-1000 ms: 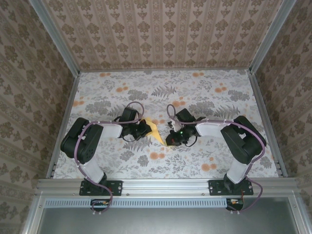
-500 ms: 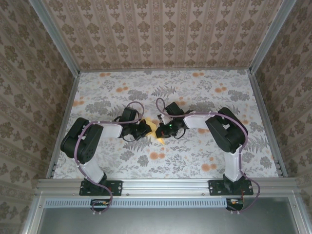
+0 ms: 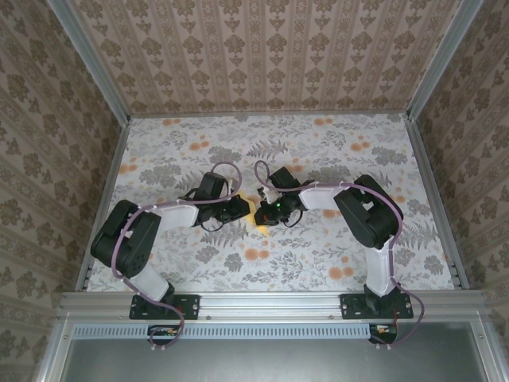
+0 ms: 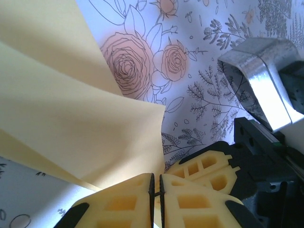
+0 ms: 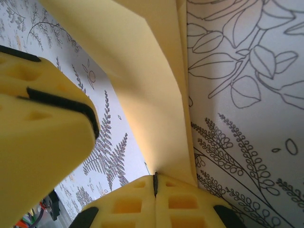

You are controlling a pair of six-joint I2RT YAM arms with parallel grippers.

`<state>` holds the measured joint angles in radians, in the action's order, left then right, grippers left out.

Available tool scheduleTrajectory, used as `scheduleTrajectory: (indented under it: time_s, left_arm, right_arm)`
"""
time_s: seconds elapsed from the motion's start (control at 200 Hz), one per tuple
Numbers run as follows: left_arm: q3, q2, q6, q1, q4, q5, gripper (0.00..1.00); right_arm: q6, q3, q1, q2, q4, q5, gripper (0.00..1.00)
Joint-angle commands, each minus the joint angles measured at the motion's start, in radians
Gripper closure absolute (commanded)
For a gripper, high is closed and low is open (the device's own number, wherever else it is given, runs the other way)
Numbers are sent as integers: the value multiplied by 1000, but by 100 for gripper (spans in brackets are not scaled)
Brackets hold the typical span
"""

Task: Fold a paper plane with a square sheet of paper (pick it up from the middle)
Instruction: Fold the wing for the fifth time at the center of the table.

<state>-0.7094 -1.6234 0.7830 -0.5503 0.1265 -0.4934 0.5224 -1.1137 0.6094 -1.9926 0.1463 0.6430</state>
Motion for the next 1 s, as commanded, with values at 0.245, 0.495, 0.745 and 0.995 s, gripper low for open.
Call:
scheduleTrajectory:
  time_s: [0.245, 0.495, 0.745, 0.995]
  left_arm:
    - [-45, -88, -44, -20, -3, 58, 86]
    - [1, -92, -53, 38, -25, 107, 88]
    - [-17, -110, -133, 183, -76, 72, 88]
    - [-48, -112, -194, 319, -119, 49, 88]
  right_arm:
    - [-17, 13, 3, -43, 85, -66, 96]
    - [-35, 63, 1, -46, 104, -71, 96]
    - [-68, 133, -2, -41, 134, -86, 96]
    - [-66, 155, -2, -37, 133, -86, 96]
